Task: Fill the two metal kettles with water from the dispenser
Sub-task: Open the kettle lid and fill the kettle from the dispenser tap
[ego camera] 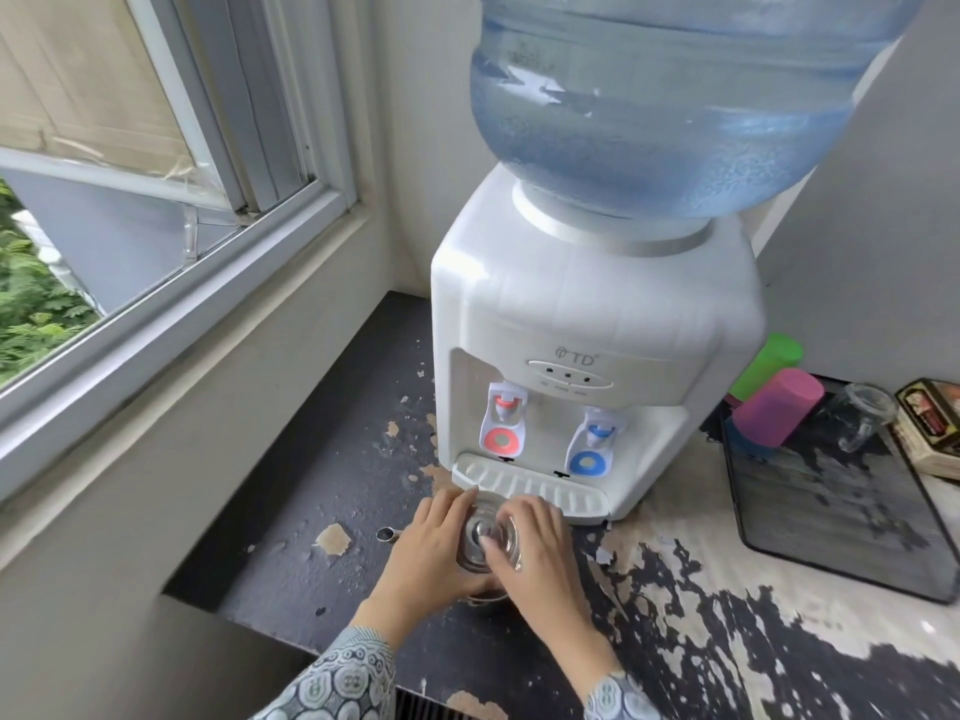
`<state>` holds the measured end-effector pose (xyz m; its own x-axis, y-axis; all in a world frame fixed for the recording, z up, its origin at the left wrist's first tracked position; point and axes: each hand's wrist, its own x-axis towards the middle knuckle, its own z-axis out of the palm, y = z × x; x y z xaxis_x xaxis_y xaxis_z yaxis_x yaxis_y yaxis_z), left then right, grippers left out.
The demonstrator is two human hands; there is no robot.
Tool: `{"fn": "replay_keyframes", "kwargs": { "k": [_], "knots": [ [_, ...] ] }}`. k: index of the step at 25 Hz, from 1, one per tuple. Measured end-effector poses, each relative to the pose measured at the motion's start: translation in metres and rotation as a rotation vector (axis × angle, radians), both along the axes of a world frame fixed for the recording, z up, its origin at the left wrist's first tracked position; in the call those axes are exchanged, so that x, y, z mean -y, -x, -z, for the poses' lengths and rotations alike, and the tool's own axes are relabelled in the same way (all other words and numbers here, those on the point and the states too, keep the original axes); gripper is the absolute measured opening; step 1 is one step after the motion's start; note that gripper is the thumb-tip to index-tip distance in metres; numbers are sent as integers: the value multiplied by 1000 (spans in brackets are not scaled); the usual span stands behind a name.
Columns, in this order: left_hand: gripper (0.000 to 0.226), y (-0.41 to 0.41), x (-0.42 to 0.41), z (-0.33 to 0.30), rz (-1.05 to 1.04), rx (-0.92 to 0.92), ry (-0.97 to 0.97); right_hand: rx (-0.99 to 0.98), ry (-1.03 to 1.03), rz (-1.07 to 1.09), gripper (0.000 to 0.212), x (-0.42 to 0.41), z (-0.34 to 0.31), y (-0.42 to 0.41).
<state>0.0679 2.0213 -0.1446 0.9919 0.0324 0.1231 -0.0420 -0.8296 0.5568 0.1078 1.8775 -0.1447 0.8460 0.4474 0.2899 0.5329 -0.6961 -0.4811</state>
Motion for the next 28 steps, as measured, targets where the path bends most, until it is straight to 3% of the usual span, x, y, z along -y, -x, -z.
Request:
{"fn": "replay_keyframes", "kwargs": {
  "k": [3, 5, 10, 18, 22, 25, 28],
  "knots": [
    [99, -1, 2, 5, -17, -59, -53, -85, 300, -113, 38, -14, -7, -23],
    [97, -2, 2, 2, -24, -73, -53, -96, 384, -171, 37, -17, -10, -30],
    [89, -4, 4, -1, -70, -75, -47, 70, 402, -211, 30, -24, -6, -33],
    [86, -6, 6, 4, -53, -33, -22, 81, 425, -235, 34, -27, -12, -40],
    [79, -6, 7, 7, -78, -24, -38, -2, 403, -302, 54, -30, -17, -42],
    [82, -6, 8, 8, -74, -10, -52, -111, 305, -272, 39, -28, -24, -48],
    [89, -4, 8, 1, -71, -71, -5, -225, 257, -276, 37, -26, -27, -55]
  ]
}}
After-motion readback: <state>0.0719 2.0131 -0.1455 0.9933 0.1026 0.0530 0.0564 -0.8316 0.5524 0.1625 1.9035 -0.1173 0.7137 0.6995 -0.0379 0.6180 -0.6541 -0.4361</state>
